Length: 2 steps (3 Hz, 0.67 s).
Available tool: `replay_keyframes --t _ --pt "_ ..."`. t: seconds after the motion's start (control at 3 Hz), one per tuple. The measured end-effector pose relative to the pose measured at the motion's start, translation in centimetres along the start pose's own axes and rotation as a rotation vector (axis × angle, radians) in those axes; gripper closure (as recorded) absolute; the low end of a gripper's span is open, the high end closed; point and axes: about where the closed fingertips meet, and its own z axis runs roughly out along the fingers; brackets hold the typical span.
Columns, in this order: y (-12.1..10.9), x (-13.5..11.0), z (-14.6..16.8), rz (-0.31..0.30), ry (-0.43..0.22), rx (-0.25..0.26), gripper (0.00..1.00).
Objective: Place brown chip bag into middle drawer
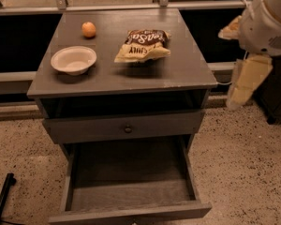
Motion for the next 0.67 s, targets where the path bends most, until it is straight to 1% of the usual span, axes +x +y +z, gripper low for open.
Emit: replay_keyframes --t 0.33,0.67 --pt "-6.6 -5.1 4.1 -0.273 -0.14 0.064 0.0" --pt "-9.5 -8.5 6.7 -0.458 -0.237 0.091 0.0"
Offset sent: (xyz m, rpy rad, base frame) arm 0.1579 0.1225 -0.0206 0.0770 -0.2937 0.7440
